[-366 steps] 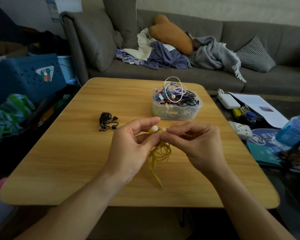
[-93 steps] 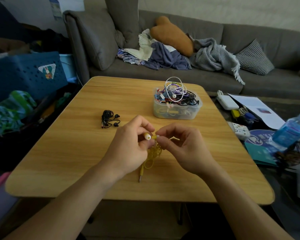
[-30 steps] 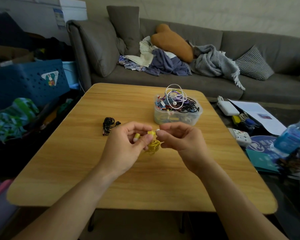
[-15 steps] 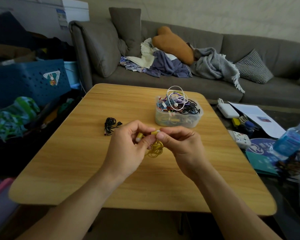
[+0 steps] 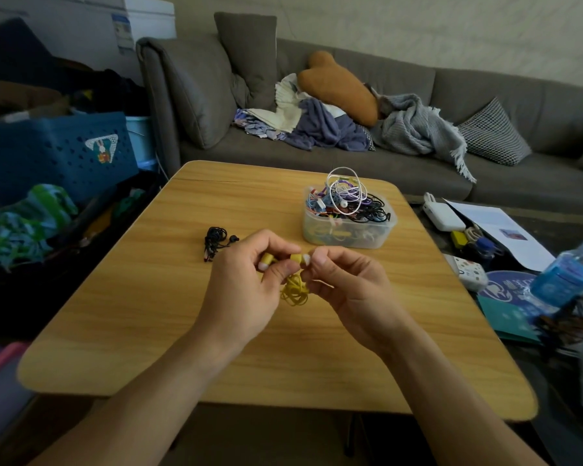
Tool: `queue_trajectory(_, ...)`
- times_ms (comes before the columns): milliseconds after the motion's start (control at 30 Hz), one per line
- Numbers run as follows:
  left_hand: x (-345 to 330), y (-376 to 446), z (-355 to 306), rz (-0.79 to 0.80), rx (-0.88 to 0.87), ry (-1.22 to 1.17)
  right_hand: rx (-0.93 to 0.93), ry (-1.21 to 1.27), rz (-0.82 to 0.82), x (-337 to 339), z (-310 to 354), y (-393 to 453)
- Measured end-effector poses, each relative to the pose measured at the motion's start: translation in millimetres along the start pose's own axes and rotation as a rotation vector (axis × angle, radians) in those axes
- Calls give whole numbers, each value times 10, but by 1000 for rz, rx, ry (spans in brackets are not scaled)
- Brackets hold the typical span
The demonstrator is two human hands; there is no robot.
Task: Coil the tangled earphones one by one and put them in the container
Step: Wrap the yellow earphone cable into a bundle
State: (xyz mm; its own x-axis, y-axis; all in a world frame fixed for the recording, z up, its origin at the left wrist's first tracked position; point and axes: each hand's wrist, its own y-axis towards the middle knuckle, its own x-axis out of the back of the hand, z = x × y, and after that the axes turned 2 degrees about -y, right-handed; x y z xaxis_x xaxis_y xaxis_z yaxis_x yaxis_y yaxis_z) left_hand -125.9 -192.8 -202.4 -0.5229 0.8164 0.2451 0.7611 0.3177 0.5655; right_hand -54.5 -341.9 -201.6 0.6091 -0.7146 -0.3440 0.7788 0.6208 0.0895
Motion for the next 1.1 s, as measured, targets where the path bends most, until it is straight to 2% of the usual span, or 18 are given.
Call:
queue_trajectory(233, 44, 33, 33, 94, 1, 3, -43, 2, 26, 31, 10, -4)
queue_trajectory(467, 67, 37, 53, 186, 55, -106, -90, -50, 54, 66, 74, -30)
queue_trajectory(733, 23, 27, 96, 146, 87, -100, -49, -134, 49, 60, 92, -62)
queue_trajectory(967, 9, 21, 67, 173, 168, -158, -68, -186, 57, 50, 95, -89)
queue_trajectory(1100, -5, 18, 42, 189, 155, -186, -86, -173, 40, 56, 86, -106)
